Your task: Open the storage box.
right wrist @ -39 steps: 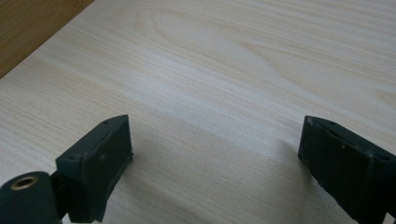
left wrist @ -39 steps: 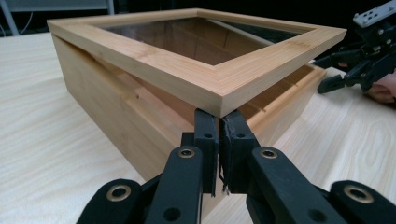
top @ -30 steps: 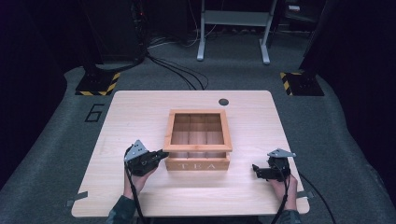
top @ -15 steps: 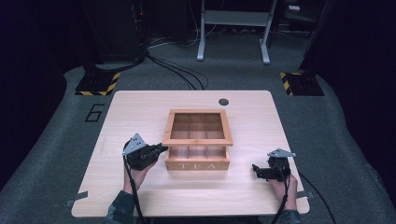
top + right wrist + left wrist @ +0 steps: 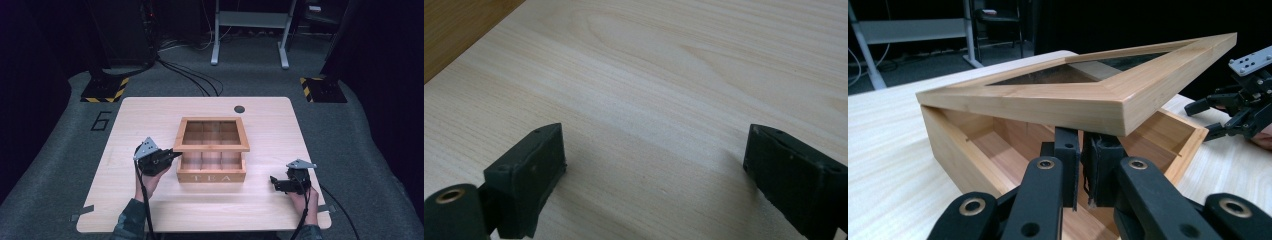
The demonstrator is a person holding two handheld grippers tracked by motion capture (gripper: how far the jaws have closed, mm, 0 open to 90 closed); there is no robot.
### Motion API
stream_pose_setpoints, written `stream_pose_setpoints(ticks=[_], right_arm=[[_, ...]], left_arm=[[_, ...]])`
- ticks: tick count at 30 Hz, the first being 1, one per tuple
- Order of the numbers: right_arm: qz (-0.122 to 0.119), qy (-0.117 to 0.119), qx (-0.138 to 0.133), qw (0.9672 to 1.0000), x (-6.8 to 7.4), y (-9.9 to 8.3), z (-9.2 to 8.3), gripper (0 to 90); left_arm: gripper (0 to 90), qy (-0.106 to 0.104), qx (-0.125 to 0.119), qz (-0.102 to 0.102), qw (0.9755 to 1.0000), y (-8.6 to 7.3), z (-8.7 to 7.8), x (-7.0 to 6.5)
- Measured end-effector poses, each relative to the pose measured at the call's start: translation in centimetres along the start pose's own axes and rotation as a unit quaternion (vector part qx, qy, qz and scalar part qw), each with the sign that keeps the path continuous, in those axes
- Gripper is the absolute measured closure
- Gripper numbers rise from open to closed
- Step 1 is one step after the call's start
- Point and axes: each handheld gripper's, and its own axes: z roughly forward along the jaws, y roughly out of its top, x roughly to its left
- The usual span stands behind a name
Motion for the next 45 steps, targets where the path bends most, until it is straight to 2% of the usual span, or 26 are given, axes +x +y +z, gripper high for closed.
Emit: stream_pose_setpoints(ticks=[6,7,14,16,28,34,39,42,45], right_arm=[[0.001,0.000,0.000,1.0000,0.0,0.0,0.0,9.2],[0.001,0.000,0.000,1.0000,0.0,0.0,0.0,9.2],[0.000,0.000,0.000,1.0000,0.0,0.0,0.0,9.2],[0.001,0.000,0.000,1.0000,0.0,0.0,0.0,9.2],[0.003,0.000,0.000,1.0000,0.0,0.0,0.0,9.2],[0.003,0.000,0.000,1.0000,0.0,0.0,0.0,9.2],[0.003,0.000,0.000,1.0000,0.0,0.0,0.0,9.2],[0.003,0.000,0.000,1.0000,0.0,0.0,0.0,9.2],[0.004,0.000,0.000,1.0000,0.1,0.0,0.0,9.2]], left_arm=[[84.6,-0.004,-0.005,-0.003,1.0000,0.6,0.6,0.3],[84.6,-0.002,-0.008,0.003,1.0000,0.8,0.7,0.4],[84.5,-0.002,-0.015,0.002,0.9999,1.7,1.1,0.6],[84.5,-0.001,-0.016,0.009,0.9998,1.9,1.2,0.7],[84.5,0.002,-0.023,0.013,0.9996,3.2,1.7,1.1],[84.5,0.006,-0.025,0.022,0.9994,4.1,1.9,1.5],[84.6,0.000,-0.026,0.021,0.9994,4.9,2.2,1.4],[84.6,0.002,-0.022,0.028,0.9993,5.3,2.6,1.2],[85.0,0.000,-0.018,0.028,0.9995,5.3,2.9,1.3]])
